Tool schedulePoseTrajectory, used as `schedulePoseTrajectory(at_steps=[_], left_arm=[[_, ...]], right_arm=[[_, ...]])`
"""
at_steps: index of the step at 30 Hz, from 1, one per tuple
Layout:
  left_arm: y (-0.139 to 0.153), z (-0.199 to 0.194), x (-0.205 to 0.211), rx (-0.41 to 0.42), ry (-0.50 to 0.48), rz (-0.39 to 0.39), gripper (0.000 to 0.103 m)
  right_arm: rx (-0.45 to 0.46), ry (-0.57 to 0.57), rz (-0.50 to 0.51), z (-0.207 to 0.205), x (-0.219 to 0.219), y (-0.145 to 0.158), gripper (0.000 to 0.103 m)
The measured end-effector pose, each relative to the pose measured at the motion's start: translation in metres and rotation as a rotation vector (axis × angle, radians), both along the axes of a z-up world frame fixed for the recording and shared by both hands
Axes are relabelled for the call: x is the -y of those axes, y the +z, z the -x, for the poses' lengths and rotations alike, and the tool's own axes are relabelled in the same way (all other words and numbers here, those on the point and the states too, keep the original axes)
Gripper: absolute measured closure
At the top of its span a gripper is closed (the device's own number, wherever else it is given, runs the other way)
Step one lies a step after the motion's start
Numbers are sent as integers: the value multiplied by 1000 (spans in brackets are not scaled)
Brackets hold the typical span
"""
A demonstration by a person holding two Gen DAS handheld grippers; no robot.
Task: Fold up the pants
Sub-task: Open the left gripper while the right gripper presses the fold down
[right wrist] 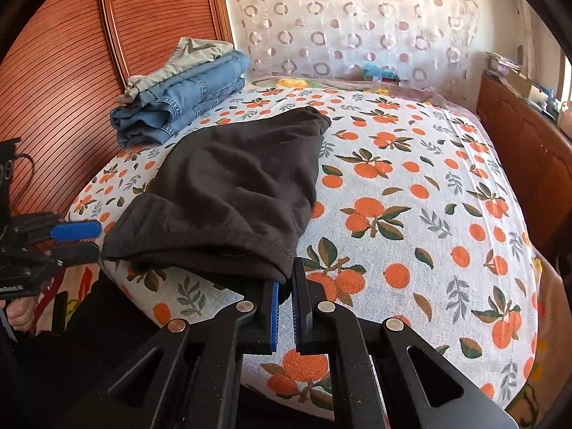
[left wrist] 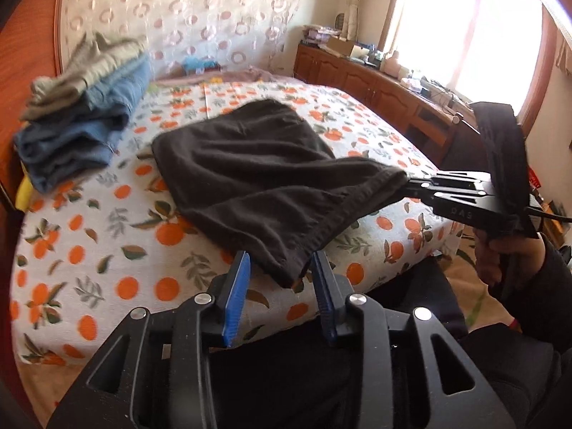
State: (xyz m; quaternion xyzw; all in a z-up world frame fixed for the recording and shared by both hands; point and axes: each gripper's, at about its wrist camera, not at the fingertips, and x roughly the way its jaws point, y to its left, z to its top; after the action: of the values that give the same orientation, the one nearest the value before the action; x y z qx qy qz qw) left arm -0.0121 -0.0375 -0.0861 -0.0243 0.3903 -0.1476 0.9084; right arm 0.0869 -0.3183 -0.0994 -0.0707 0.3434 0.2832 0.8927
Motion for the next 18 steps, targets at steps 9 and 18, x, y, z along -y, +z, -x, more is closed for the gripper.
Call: schedulePoseTrajectory(at_steps=[9,18], left_arm=[[-13,-14,23,-17,-106,-37,66],[-38,-29,33,-49,-94,-151,66]], right_arm=[[-5,0,-5,-1,3,-2,97],[-4,2,-6,-2,3,-2,97]])
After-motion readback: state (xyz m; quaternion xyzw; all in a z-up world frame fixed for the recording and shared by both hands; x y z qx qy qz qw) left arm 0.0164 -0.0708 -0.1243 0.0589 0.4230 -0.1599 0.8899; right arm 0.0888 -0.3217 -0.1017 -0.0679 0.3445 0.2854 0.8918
